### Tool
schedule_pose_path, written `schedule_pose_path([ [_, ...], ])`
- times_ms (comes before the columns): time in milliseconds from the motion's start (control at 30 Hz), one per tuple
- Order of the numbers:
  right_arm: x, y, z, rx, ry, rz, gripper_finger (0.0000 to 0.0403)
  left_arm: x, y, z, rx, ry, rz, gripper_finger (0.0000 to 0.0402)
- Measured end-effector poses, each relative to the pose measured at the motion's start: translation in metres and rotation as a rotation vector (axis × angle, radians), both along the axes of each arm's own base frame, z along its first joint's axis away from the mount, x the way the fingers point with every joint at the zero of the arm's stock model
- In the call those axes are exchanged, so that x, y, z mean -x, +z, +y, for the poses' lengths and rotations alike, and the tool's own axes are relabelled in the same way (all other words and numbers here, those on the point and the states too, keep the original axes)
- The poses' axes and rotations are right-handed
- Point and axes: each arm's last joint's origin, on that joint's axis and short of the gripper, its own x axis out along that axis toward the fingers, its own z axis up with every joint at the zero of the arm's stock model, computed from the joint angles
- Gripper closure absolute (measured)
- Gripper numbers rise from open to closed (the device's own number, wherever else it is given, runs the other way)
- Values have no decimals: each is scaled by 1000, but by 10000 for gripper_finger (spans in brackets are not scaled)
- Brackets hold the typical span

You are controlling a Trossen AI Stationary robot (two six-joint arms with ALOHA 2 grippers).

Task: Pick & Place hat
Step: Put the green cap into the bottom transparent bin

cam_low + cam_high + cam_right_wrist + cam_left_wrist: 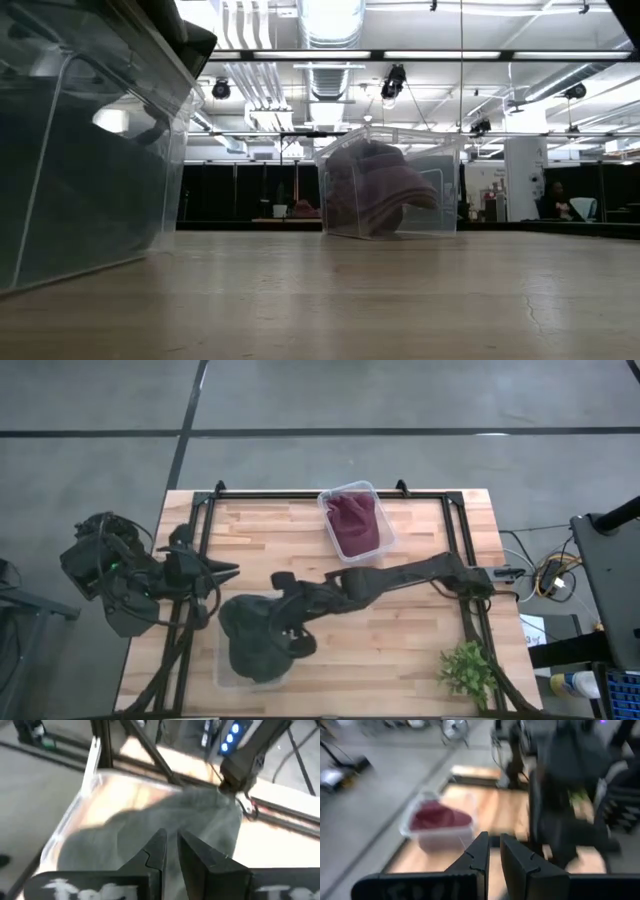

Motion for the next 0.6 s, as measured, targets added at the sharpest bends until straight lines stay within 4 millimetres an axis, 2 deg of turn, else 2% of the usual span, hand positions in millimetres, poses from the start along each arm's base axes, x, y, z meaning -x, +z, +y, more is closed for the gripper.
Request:
schedule_pose_path([
  [100,17,6,-2,54,-29,93,360,-1,-11,-4,99,-40,92,362],
  [200,36,7,-8,111,-103,231,360,-7,-31,-15,193,-63,200,362],
  [300,54,7,-12,155,-194,360,360,-23,-55,-32,219,-60,221,362],
  [433,70,2,-11,180,-273,493,360,-52,-89,-57,236,-159,223,362],
  [500,76,4,-10,181,-301,515,360,-61,-108,-60,261,-177,285,362],
  [600,85,8,-5,179,-322,527,360,-68,-135,-55,320,-90,364,362],
])
